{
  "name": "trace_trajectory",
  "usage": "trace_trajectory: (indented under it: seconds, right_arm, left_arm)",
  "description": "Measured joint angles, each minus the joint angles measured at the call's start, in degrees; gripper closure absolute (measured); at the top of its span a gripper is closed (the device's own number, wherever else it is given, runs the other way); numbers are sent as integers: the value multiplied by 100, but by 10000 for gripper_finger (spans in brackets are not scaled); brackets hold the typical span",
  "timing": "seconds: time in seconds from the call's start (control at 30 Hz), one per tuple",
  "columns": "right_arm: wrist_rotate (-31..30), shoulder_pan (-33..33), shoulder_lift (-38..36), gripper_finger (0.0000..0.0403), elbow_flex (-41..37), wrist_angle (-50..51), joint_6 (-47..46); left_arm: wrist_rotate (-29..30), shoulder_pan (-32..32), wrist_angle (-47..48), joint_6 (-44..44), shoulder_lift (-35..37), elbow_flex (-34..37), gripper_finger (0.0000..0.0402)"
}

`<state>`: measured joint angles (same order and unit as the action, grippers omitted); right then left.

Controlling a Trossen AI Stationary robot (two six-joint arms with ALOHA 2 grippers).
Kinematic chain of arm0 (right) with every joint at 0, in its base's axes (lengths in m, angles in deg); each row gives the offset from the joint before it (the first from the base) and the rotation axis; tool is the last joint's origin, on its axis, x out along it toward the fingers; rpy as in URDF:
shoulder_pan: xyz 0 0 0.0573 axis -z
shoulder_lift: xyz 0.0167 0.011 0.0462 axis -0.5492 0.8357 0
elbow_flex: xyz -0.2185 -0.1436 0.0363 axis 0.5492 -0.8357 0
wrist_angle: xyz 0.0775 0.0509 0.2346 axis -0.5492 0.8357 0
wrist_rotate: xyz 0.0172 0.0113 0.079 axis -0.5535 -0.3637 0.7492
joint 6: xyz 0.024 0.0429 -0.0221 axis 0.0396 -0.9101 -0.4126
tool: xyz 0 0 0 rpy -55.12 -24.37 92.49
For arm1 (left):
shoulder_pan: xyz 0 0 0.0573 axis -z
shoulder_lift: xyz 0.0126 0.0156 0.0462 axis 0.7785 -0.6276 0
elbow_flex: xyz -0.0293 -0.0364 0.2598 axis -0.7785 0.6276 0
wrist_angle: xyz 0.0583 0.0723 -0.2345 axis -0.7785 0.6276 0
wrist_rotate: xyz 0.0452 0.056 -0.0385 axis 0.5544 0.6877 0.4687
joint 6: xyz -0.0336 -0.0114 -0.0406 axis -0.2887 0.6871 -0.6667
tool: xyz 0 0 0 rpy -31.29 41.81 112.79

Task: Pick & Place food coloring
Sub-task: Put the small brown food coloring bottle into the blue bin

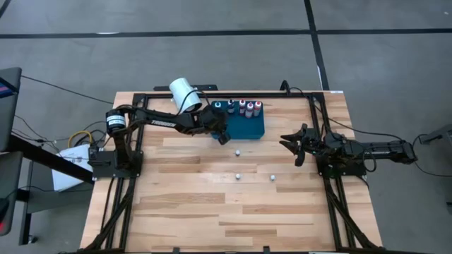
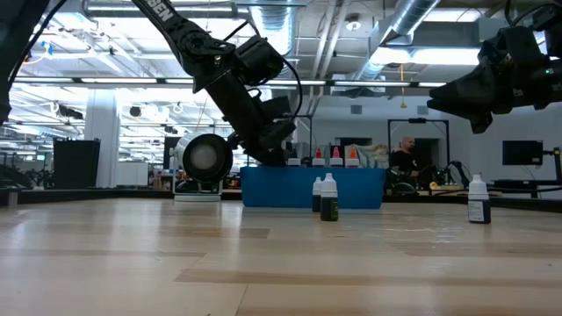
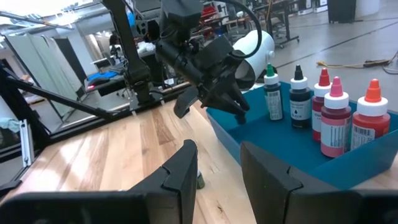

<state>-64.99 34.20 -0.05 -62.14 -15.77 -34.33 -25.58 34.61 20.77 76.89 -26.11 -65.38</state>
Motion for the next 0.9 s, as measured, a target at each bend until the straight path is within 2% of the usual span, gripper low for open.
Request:
trace_trajectory:
  seconds: [0.47, 0.9]
  right_arm:
    - [0, 0, 0, 292, -2, 0, -23]
    - [0, 0, 0, 292, -2, 0, -19]
  left_arm:
    - [-443, -85, 339, 167, -122, -7, 342]
    - [-462, -79, 257, 133, -179, -7, 342]
